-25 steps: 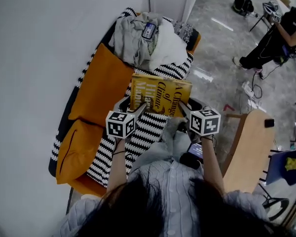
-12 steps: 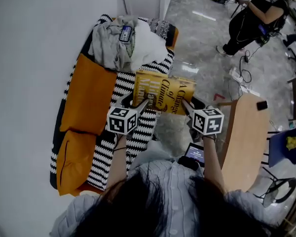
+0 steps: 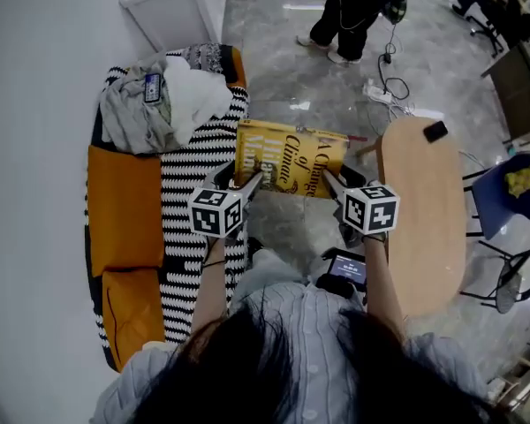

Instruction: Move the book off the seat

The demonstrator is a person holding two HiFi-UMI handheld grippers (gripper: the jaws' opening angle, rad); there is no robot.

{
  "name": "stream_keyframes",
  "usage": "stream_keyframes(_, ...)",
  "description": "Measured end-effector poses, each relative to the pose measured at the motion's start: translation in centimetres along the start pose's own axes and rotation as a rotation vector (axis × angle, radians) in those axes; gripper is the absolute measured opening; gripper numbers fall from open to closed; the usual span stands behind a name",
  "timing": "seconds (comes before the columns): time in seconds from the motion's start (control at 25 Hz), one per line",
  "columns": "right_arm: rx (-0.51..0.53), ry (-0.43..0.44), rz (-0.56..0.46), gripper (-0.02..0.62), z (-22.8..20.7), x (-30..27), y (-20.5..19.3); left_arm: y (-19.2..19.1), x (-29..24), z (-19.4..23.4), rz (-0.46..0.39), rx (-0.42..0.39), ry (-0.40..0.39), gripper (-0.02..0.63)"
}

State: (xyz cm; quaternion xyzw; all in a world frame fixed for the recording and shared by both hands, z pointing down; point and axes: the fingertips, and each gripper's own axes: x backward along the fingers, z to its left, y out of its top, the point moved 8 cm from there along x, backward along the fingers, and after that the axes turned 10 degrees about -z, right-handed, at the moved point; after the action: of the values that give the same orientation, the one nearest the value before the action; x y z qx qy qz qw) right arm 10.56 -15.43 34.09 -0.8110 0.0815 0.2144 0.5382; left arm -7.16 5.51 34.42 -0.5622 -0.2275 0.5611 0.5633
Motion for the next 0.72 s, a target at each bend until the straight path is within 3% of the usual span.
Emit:
stream_keyframes(0.36, -0.067, -0.15, -0.047, 0.173, -12.1, 10.4, -1.4, -1.5, -8.9, -13.2, 0.051, -0.043, -0.155, 0.293)
stream_keyframes(0.56, -0.114, -0.234, -0.079, 0.173, -19.4, 19.7, -3.1, -3.0, -12.8, -24.1, 0.097, -0.082, -0.245, 0.293)
stream_keyframes(0.72, -0.181, -0.318, -0.101, 0.173, -21.8, 23.2, -5.6, -4.5, -15.2, -27.8, 0.163, -0.113, -0.332, 0.293)
